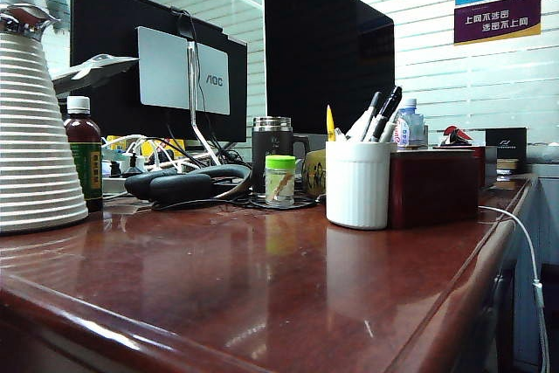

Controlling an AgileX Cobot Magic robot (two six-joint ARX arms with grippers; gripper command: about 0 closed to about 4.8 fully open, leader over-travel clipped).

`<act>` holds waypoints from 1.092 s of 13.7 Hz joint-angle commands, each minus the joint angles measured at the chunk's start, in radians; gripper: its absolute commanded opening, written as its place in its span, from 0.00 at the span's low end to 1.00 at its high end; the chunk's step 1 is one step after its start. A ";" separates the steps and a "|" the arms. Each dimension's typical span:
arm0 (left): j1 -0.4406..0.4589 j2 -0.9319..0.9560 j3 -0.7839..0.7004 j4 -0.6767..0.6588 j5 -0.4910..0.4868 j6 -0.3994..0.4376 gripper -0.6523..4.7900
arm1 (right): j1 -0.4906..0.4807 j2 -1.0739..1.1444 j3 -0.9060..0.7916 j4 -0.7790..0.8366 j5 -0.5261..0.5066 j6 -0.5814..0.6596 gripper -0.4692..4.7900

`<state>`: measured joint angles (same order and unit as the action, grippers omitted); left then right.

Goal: Pick up all the pens on the desk and put them into the pen holder one by one.

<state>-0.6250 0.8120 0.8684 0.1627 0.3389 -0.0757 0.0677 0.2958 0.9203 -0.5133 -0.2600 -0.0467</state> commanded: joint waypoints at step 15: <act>0.000 -0.761 -0.858 -0.213 -0.250 -0.011 0.11 | 0.018 -0.291 -0.821 0.367 -0.026 0.222 0.08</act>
<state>-0.6258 0.0498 0.0189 -0.0654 0.0887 -0.0834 0.0849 0.0059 0.1169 -0.1772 -0.2878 0.1806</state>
